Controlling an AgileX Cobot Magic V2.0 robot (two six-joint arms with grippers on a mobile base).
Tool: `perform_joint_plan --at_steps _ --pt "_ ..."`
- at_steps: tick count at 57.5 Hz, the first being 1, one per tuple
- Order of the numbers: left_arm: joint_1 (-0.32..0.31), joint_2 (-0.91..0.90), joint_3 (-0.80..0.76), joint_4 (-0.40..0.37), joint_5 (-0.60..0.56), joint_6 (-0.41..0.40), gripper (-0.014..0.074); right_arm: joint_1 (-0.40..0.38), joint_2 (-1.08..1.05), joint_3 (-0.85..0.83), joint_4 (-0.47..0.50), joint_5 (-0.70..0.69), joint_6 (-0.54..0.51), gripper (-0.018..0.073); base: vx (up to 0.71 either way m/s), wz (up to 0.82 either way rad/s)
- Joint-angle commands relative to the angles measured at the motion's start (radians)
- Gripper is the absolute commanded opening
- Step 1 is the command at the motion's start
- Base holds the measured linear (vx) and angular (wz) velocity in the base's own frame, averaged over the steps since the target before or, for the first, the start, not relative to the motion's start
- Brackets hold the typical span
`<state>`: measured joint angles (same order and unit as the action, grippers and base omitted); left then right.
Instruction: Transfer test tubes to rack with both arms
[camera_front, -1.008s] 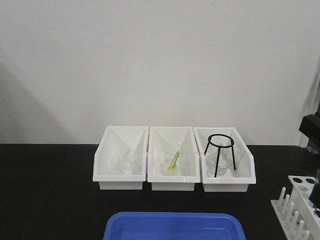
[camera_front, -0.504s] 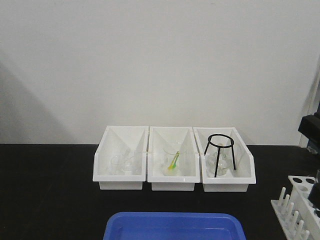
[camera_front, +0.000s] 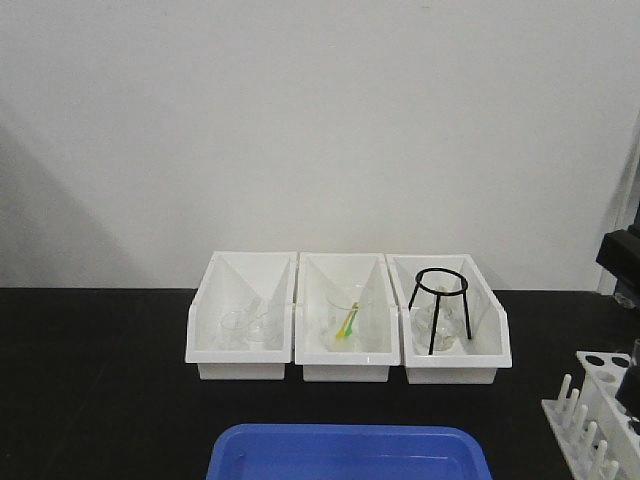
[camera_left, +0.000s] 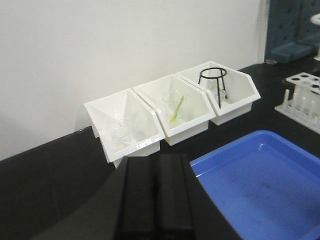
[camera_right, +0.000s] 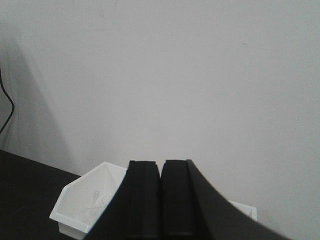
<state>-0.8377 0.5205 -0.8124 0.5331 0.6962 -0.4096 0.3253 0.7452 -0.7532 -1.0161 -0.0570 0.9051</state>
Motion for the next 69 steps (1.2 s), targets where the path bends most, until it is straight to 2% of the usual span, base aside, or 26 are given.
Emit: perform_joint_plan --at_steps 1,6,16,23,27,32,43,48,51,58,62,69 --pt "0.001 0.007 -0.026 -0.080 -0.081 0.155 -0.0020 0.001 -0.004 -0.031 -0.005 -0.034 -0.001 -0.0007 0.00 0.00" --pt "0.001 0.007 -0.026 -0.135 -0.086 0.215 -0.0020 0.001 -0.004 -0.031 -0.005 -0.034 -0.001 -0.0007 0.00 0.00" --pt "0.001 0.007 -0.026 -0.148 -0.112 0.220 -0.0020 0.001 -0.004 -0.031 -0.005 -0.034 -0.001 -0.0007 0.00 0.00" --pt "0.001 0.007 -0.017 -0.232 -0.144 0.311 -0.0020 0.001 -0.004 -0.031 -0.005 -0.034 -0.001 -0.0007 0.00 0.00" --pt "0.001 -0.002 0.008 -0.297 -0.191 0.385 -0.0020 0.001 -0.004 -0.031 -0.005 -0.034 -0.001 -0.0007 0.00 0.00" --pt "0.001 -0.031 0.075 -0.380 -0.289 0.439 -0.0020 0.001 -0.004 -0.031 -0.005 -0.034 -0.001 -0.0007 0.00 0.00" --pt "0.001 -0.127 0.295 -0.465 -0.489 0.441 -0.0020 0.001 -0.004 -0.031 -0.005 -0.034 -0.001 -0.0007 0.00 0.00" --pt "0.010 -0.184 0.424 -0.475 -0.575 0.441 -0.0020 0.001 -0.004 -0.031 -0.005 -0.034 -0.001 -0.0007 0.00 0.00" --pt "0.035 -0.213 0.496 -0.475 -0.609 0.441 -0.0020 0.001 -0.004 -0.031 -0.005 -0.034 -0.001 -0.0007 0.00 0.00" --pt "0.138 -0.288 0.635 -0.475 -0.677 0.442 -0.0020 0.001 -0.004 -0.031 -0.005 -0.034 -0.001 -0.0007 0.00 0.00" --pt "0.221 -0.329 0.699 -0.475 -0.696 0.463 -0.0020 0.001 -0.004 -0.031 -0.005 -0.034 -0.001 -0.0007 0.00 0.00" --pt "0.385 -0.389 0.783 -0.483 -0.725 0.549 -0.0020 0.001 -0.004 -0.031 -0.005 -0.034 -0.001 -0.0007 0.00 0.00"
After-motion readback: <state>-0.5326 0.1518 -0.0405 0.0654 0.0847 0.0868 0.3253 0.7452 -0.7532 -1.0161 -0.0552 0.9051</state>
